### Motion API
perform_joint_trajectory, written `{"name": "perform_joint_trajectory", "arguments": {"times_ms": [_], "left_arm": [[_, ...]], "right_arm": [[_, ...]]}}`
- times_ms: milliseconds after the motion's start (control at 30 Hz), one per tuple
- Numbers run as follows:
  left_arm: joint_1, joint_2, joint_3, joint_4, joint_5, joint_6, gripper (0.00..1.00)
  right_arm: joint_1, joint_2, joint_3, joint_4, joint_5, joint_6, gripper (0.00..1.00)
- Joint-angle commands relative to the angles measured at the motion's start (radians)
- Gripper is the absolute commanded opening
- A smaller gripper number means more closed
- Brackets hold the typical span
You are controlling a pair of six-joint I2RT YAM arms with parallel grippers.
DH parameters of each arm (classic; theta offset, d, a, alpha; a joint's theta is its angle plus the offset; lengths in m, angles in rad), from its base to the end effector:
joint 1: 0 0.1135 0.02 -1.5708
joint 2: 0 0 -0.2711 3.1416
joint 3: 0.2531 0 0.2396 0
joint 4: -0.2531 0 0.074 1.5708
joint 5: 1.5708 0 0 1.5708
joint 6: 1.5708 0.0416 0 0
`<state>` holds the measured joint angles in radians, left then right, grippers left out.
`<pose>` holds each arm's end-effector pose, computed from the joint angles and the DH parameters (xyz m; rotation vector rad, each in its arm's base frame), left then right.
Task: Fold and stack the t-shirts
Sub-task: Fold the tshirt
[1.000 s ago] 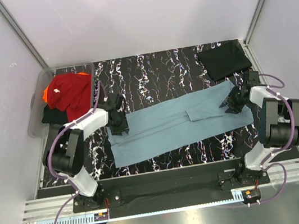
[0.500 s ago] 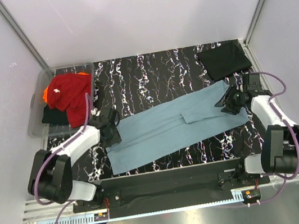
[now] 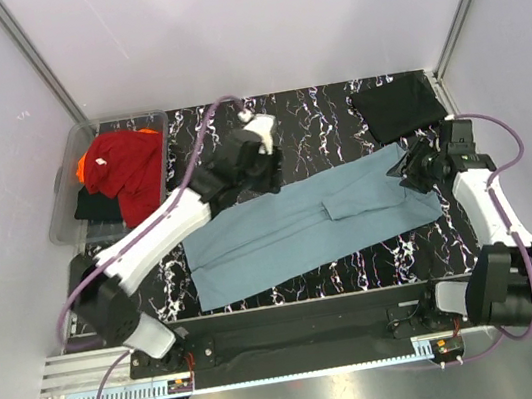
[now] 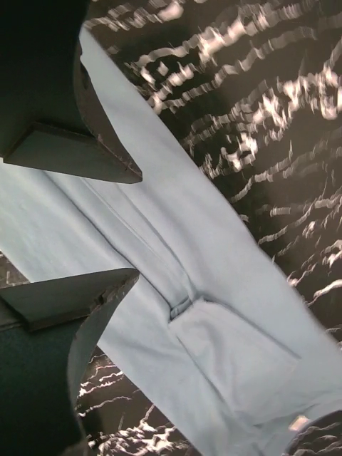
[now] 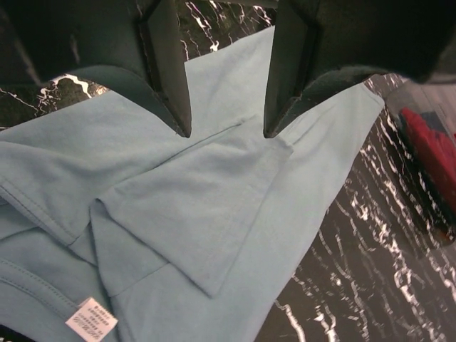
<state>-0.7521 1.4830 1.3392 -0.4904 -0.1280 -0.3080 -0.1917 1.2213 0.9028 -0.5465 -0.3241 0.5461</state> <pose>0.2426 -0.2197 0.3414 0.4215 2.1957 -0.4479 0.2380 -0.0327 0.2662 0.7450 2.3357 0.5527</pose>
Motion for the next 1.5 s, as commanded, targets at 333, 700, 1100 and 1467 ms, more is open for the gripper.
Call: {"name": "perform_joint_trajectory", "arguments": {"times_ms": [333, 700, 1100, 1467], "left_arm": [[0.033, 0.342, -0.004, -0.082, -0.059, -0.045, 0.56], [0.160, 0.246, -0.322, -0.116, -0.120, -0.212, 0.56], [0.203, -0.053, -0.521, -0.143, -0.174, -0.261, 0.57], [0.203, -0.148, -0.532, -0.192, -0.159, -0.249, 0.58]], "right_arm": [[0.003, 0.410, 0.132, 0.148, 0.131, 0.095, 0.51], [0.093, 0.667, 0.237, 0.169, 0.174, 0.060, 0.50], [0.235, 0.845, 0.488, 0.158, 0.138, 0.063, 0.51], [0.325, 1.098, 0.852, 0.068, 0.088, 0.080, 0.50]]}}
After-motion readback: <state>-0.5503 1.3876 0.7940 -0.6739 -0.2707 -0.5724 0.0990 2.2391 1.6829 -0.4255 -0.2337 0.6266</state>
